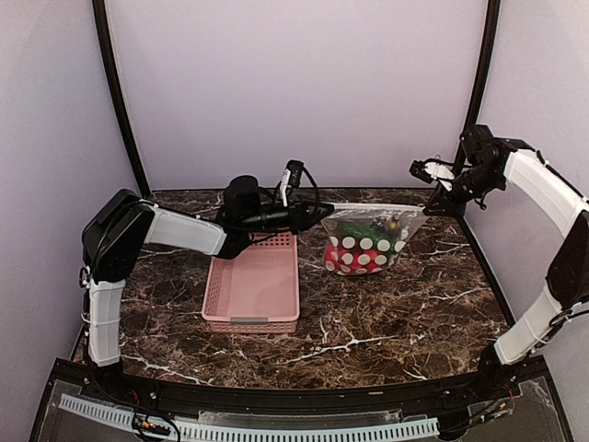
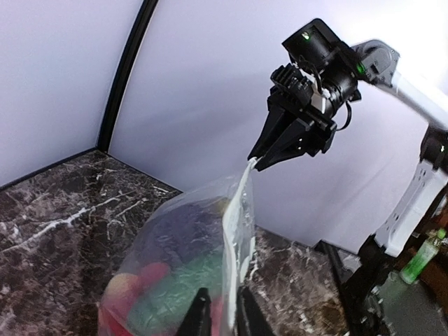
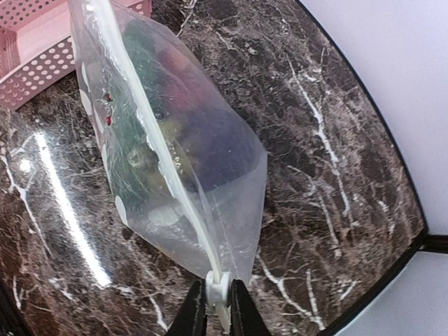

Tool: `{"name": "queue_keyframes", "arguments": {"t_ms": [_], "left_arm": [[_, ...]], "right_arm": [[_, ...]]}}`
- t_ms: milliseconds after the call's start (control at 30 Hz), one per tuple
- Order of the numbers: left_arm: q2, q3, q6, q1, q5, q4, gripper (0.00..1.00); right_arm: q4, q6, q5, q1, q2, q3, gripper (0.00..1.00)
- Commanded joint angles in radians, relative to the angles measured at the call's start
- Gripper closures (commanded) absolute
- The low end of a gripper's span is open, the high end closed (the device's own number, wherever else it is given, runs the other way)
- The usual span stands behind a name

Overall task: Place the food in the zip-top bag and seal the zipper
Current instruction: Zip the zipper on the zipper food storage bag.

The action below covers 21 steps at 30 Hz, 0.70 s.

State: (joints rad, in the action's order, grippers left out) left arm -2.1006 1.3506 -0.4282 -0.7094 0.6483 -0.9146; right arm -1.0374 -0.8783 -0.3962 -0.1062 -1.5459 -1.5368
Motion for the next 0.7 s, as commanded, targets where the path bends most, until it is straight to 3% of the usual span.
{"name": "queue_keyframes", "arguments": {"t_ms": [0, 33, 133, 267, 467, 500, 533, 567, 667], "left_arm": [[0.021, -0.075, -0.088, 0.006, 0.077, -0.082, 0.69], [0.033, -0.112, -0.106, 0.006, 0.083, -0.103, 0.62], [0.139, -0.176, -0.069, 0.004, 0.075, -0.066, 0.54], [0.272, -0.196, 0.048, 0.005, 0.053, 0.204, 0.46], [0.424, -0.182, 0.191, 0.007, -0.082, 0.552, 0.32], [0.45, -0.177, 0.21, 0.01, -0.108, 0.596, 0.3], [0.462, -0.166, 0.244, 0.011, -0.172, 0.688, 0.27], [0.487, -0.16, 0.261, 0.016, -0.215, 0.733, 0.26], [0.535, -0.116, 0.305, 0.029, -0.444, 0.963, 0.19]], "right_arm": [[-0.044, 0.032, -0.113, -0.019, 0.073, 0.077, 0.81], [-0.055, 0.043, -0.135, -0.019, 0.087, 0.077, 0.78], [-0.069, 0.072, -0.175, -0.019, 0.145, 0.059, 0.68], [-0.035, 0.123, -0.218, -0.017, 0.195, 0.024, 0.53], [0.118, 0.295, -0.233, 0.001, 0.192, 0.061, 0.43], [0.165, 0.344, -0.215, 0.01, 0.185, 0.075, 0.31], [0.209, 0.399, -0.194, 0.018, 0.179, 0.089, 0.07], [0.268, 0.443, -0.186, 0.028, 0.173, 0.103, 0.02], [0.415, 0.524, -0.213, 0.058, 0.19, 0.17, 0.01]]}}
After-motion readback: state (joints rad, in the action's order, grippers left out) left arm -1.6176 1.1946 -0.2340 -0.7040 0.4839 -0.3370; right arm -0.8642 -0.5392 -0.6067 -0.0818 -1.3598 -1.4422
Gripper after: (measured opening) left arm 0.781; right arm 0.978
